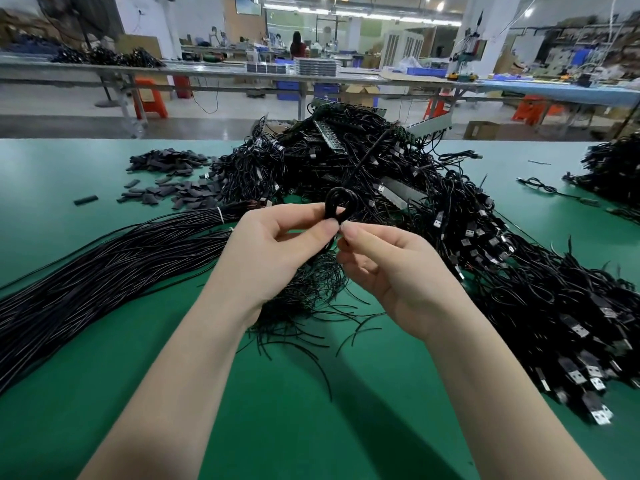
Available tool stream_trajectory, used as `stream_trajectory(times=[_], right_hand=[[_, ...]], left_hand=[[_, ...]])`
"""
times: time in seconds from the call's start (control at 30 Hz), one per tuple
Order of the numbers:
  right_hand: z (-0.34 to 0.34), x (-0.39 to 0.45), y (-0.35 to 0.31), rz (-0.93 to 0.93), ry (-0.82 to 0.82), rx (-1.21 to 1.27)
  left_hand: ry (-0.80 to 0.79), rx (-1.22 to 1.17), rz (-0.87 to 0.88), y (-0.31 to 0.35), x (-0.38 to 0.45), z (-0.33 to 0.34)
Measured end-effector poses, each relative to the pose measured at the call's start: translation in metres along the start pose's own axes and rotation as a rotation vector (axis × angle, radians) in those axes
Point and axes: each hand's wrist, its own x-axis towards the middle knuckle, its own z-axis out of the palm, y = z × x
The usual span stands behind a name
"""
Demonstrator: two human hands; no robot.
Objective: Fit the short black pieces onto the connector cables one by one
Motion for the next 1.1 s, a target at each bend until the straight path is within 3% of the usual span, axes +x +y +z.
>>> stream_trajectory(times=[0.17,0.23,0.3,0.4,0.47,0.5,0.57,0.7,0.77,0.93,1.1], right_hand=[[0.003,-0.002,-0.001,-0.059,-0.007,0.013],[0.005,-0.002,0.001,-0.172,-0.011,-0.045],[0.007,-0.002,0.007,-0.527,0.099,-0.390],[0.005,0.001,0.016,-1.155,0.285,-1.016],[0.002,0.002,0.021,-1.348,0.336,-1.140],[0.001,0.003,0.021,-1.351,0.343,-1.126],[0.001,0.005,0.020,-1.179,0.323,-0.966],[0.010,0.002,0.010,-0.460,0.143,-0.235],[0.008,0.002,0.007,-0.243,0.070,0.024],[0.006,0.001,0.005,-0.124,0.077,-0.033],[0.003,-0.001,0.002,-0.101,0.056,-0.042]], left_hand=[[-0.026,-0.039,-0.015,0.002,0.000,-0.003],[-0.022,-0.039,-0.024,0.004,0.000,-0.004],[-0.013,-0.042,-0.056,0.006,-0.001,-0.003],[-0.044,-0.162,-0.257,0.011,-0.002,0.000],[-0.070,-0.290,-0.362,0.014,-0.003,0.000],[-0.068,-0.303,-0.352,0.014,-0.003,0.000],[-0.024,-0.253,-0.259,0.011,-0.001,0.001],[0.099,-0.174,-0.100,0.003,0.001,0.003],[0.109,-0.133,-0.072,0.003,0.001,0.002],[0.063,0.077,0.028,0.004,-0.001,0.001],[0.017,0.082,0.032,0.005,0.000,-0.003]])
